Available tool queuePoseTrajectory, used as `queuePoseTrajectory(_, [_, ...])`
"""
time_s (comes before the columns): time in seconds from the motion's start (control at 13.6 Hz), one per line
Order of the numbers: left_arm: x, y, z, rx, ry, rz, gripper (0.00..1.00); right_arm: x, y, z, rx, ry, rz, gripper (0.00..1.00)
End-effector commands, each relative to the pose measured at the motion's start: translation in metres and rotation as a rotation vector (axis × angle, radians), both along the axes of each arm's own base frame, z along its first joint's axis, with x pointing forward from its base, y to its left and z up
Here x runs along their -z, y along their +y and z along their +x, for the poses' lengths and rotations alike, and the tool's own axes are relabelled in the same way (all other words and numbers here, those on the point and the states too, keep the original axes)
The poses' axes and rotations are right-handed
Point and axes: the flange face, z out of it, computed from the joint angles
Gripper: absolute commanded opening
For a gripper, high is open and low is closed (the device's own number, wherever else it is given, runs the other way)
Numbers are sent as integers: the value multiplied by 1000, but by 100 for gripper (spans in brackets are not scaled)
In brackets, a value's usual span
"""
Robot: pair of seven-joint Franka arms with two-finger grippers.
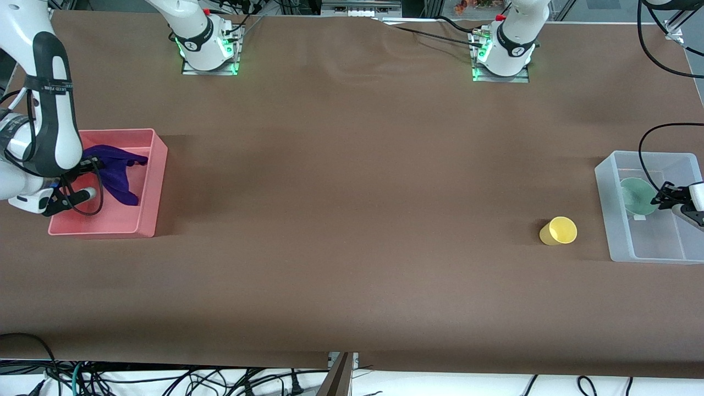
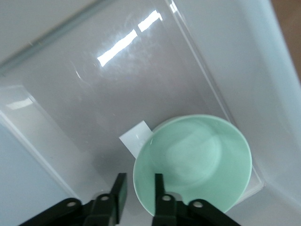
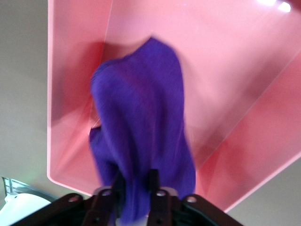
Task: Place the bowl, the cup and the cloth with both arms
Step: 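Drop the cloth into the pink bin while the left gripper places the bowl, then raise the right gripper away while the left gripper grasps the yellow cup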
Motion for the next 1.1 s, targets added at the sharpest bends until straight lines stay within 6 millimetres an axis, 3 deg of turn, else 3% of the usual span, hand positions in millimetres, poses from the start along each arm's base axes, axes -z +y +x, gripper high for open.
queuePoseTrajectory(0.0, [-55, -20, 12, 36, -8, 6, 100, -58, 6, 14, -1, -63, 5, 100])
queuePoseTrajectory(0.15, [-102, -76, 34, 70, -33, -22, 100, -116, 25, 32, 21, -89, 55, 100])
queuePoseTrajectory(0.22, [-111, -106, 45, 46, -42, -36, 100, -144, 37, 35, 60, -102, 63, 100])
queuePoseTrajectory(0.37, [-117, -173, 68, -63, -45, -39, 100, -189, 96, 39, 129, -103, 30, 100])
queuePoseTrajectory(0.51, [-100, -235, 83, -157, -13, -28, 100, -227, 139, 32, 262, -125, -45, 100])
queuePoseTrajectory(0.59, [-81, -249, 87, -200, 10, -28, 100, -243, 156, 24, 271, -135, -51, 100])
queuePoseTrajectory(0.73, [-57, -259, 93, -230, 7, -30, 100, -276, 169, 15, 241, -206, -47, 100])
queuePoseTrajectory(1.03, [-12, -255, 99, -201, -25, 8, 99, -328, 166, 8, 251, -422, -13, 100])
